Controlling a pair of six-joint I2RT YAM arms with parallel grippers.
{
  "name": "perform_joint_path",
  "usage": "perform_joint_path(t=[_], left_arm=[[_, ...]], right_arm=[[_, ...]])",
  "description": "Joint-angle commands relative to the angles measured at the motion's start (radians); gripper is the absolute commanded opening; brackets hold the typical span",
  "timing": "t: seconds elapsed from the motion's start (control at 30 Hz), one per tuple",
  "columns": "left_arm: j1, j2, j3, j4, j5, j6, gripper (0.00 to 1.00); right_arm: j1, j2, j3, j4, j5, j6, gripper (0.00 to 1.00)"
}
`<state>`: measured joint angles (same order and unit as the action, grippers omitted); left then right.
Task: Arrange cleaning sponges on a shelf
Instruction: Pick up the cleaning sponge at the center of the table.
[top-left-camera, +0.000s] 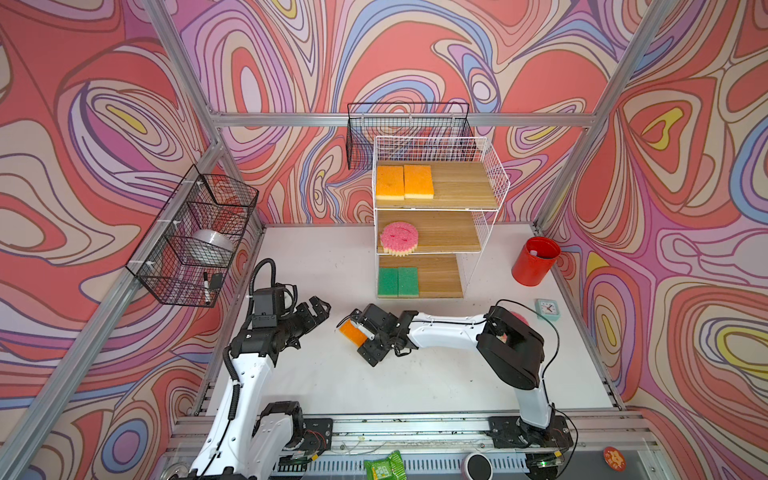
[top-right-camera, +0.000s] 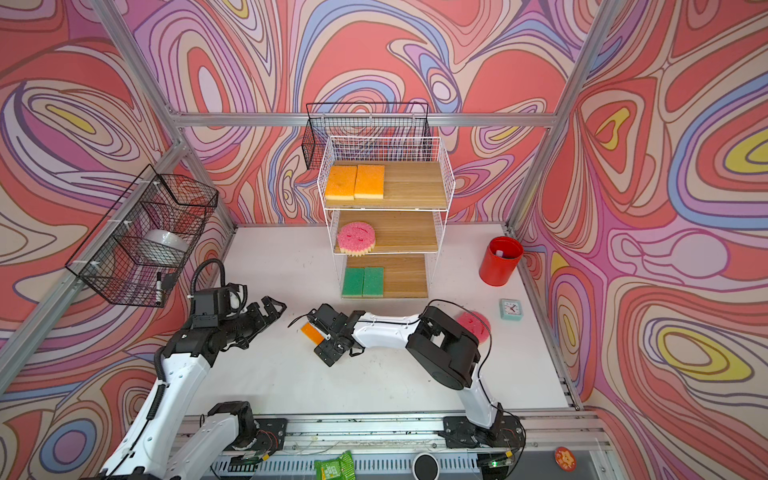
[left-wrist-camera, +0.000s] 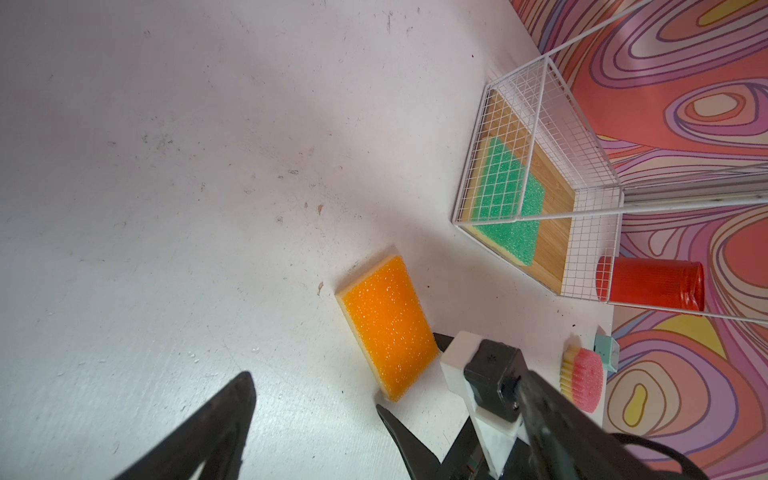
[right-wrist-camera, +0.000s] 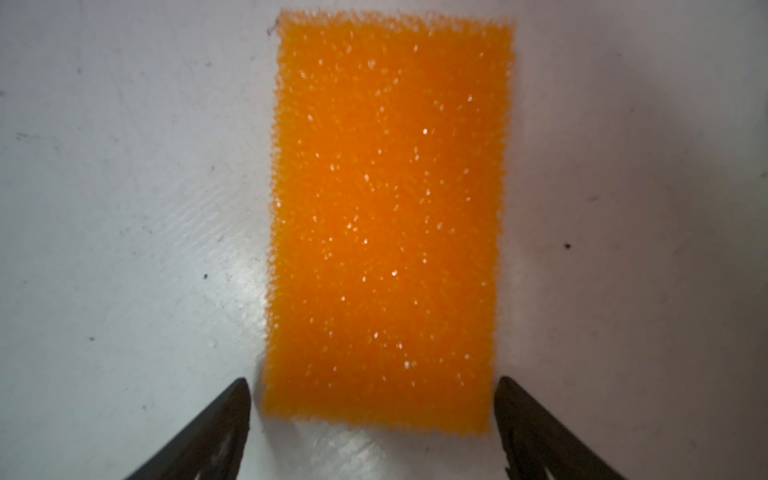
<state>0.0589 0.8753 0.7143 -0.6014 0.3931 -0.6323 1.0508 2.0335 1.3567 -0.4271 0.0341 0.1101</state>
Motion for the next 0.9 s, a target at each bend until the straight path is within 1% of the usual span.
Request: perform_joint_path(t=[0.0, 0.2, 0.4, 0.67, 0.73, 0.87], left_arm=[[0.003, -0.012, 0.014, -0.014, -0.007, 0.004, 1.00], [0.004, -0.010, 0.013, -0.012, -0.008, 0.003, 1.00], [0.004, -0.010, 0.013, -0.012, -0.005, 0.002, 1.00], [0.004, -0.009, 0.013, -0.011, -0.004, 0.003, 1.00], [0.004, -0.009, 0.013, -0.011, -0.003, 0.003, 1.00], [0.004, -0.009, 0.008, -0.008, 0.003, 0.002, 1.00]], right_arm=[[0.003, -0.028, -0.011, 0.016, 0.033, 0.009, 0.94], [0.003, -0.013, 0.001, 0.022, 0.026, 0.009, 0.94], [0.003, -0.004, 0.009, 0.019, 0.029, 0.011, 0.88], [0.003, -0.013, 0.002, 0.022, 0.039, 0.017, 0.72], [0.003, -0.017, 0.001, 0.024, 0.038, 0.020, 0.67], [0.003, -0.030, -0.006, 0.027, 0.042, 0.025, 0.64]])
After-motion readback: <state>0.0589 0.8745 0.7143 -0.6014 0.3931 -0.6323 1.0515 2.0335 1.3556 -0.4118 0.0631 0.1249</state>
